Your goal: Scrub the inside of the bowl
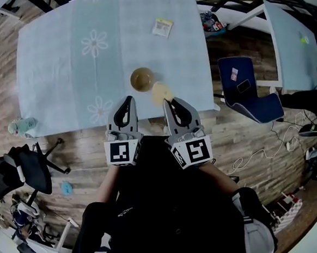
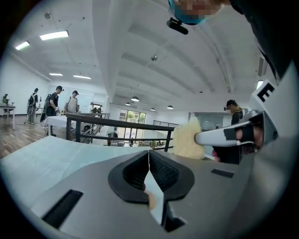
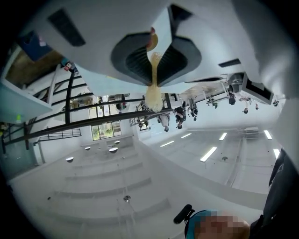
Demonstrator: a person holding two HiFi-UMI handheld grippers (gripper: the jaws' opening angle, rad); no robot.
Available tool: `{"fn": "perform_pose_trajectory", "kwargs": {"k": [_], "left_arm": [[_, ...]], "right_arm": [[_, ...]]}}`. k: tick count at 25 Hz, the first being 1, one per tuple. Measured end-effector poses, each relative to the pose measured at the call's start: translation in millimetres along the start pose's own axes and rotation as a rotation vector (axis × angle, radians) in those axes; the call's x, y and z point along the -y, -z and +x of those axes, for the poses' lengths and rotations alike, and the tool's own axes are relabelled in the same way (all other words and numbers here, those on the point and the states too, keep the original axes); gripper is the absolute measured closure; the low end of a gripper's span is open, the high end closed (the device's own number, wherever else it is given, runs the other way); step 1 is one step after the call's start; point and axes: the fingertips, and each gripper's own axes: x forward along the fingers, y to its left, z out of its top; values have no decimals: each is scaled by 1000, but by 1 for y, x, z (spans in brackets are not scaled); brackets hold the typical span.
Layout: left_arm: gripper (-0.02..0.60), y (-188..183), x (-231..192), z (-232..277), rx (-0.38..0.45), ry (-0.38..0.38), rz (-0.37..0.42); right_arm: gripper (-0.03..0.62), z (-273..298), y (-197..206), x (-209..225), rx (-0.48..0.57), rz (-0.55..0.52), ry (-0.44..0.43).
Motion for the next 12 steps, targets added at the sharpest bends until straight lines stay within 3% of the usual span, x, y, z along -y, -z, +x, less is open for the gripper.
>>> {"fn": "perform_pose_trajectory", "kwargs": {"k": [12], "left_arm": [[566, 82, -40, 74, -247, 150, -46]], "right_arm": [[556, 17, 12, 9, -35, 54, 231]]}}
